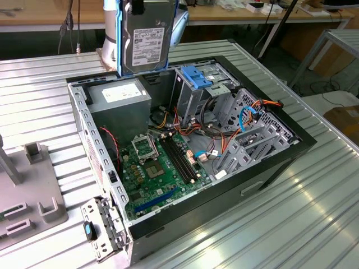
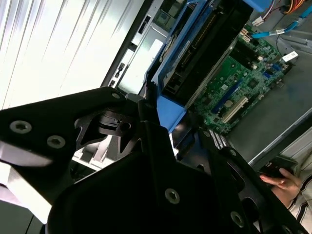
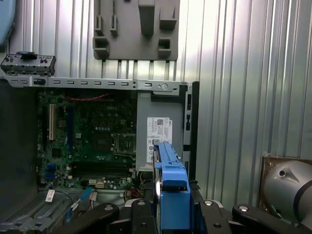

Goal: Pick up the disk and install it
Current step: 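Pick up the disk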

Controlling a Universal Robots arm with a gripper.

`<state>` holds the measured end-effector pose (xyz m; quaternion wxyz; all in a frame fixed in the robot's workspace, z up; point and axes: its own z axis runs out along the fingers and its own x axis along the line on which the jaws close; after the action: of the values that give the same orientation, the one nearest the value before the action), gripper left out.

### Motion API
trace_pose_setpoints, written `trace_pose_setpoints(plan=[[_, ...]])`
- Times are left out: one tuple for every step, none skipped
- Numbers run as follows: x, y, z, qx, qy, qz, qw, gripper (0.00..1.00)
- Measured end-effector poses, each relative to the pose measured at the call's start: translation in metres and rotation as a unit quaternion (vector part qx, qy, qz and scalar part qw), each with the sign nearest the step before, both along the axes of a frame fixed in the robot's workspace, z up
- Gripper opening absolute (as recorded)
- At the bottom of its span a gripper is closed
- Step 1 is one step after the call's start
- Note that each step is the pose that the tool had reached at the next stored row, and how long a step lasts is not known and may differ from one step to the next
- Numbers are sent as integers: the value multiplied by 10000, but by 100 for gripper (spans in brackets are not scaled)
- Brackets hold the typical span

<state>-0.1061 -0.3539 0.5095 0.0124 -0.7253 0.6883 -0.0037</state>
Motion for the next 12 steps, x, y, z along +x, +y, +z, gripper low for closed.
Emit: trace_pose_setpoints(plan=[[38,0,0,0,0,0,10000,36],[71,0,0,0,0,1,10000,36],[124,0,0,0,0,0,10000,36],[159,0,0,0,0,0,10000,36],[212,0,-1,0,0,1,10000,36],[281,0,-1,0,0,0,10000,36],[345,0,-1,0,0,1,10000,36],[441,0,-1,0,0,0,10000,36],[476,0,-2,0,0,0,10000,36],[506,0,-2,0,0,0,10000,36],[571,0,-2,0,0,1,10000,36],[623,0,-2,-1,0,0,10000,36]])
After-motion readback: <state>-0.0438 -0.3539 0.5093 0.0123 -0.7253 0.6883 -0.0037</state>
